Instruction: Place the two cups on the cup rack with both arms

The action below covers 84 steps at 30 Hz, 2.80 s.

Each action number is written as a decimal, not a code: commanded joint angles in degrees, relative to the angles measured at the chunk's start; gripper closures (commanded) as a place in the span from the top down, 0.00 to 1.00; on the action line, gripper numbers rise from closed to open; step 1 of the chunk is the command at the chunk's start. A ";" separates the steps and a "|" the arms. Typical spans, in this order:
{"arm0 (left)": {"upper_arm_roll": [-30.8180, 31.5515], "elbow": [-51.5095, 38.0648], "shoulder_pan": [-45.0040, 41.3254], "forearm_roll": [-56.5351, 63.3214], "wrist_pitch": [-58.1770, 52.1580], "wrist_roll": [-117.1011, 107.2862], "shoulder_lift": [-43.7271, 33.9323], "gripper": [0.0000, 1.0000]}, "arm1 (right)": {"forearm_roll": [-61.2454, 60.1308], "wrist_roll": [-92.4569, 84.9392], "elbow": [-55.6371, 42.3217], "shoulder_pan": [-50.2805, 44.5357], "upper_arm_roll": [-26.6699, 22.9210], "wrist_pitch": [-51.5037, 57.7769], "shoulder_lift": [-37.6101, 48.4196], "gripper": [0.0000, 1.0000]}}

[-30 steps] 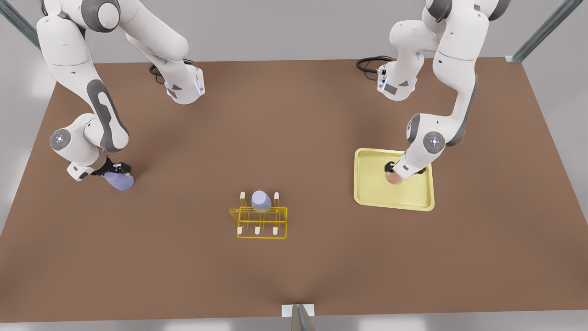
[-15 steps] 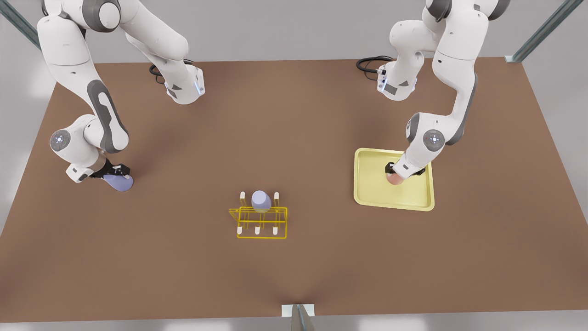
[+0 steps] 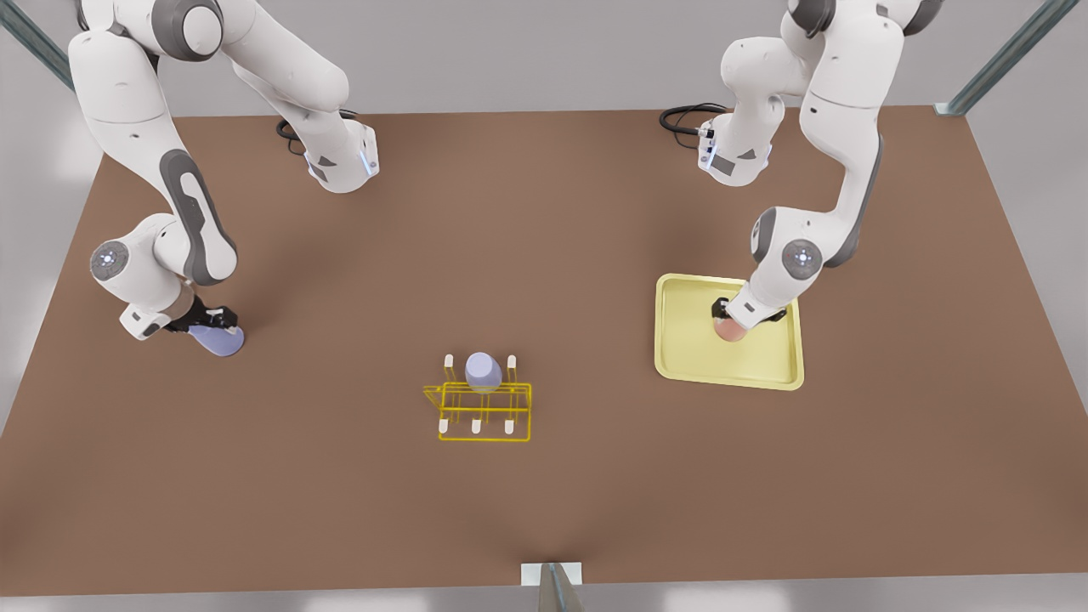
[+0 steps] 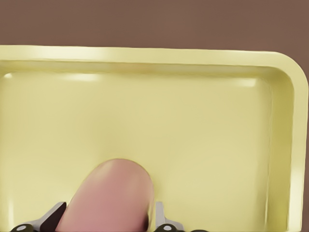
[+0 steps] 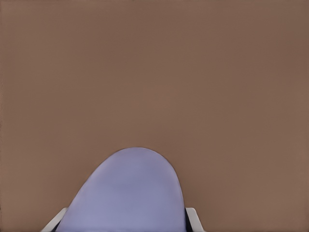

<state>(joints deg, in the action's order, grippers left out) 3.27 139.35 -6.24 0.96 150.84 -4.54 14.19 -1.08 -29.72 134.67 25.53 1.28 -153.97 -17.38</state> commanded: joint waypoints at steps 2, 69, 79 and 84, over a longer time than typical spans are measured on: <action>-0.02 -0.04 0.00 0.10 0.69 -0.29 0.58 0.92 | -0.59 -0.52 -0.11 -0.04 0.47 0.07 0.15 0.83; 15.89 -87.49 -15.64 -13.79 -15.22 -41.69 42.59 1.00 | -36.80 23.04 -38.96 -24.47 21.48 11.23 -16.90 1.00; 12.90 -56.02 -2.29 4.85 -67.77 -1.44 1.63 1.00 | -36.89 23.13 -39.49 -24.91 21.57 10.88 -16.90 1.00; 14.92 -54.28 6.24 4.67 -65.51 0.67 0.75 1.00 | -14.94 22.69 -41.85 -22.20 6.63 40.83 -10.83 1.00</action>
<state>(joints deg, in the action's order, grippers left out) 17.57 84.22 -0.19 5.75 90.37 -26.20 14.96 -26.36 -6.91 93.74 2.87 10.61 -132.46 -28.87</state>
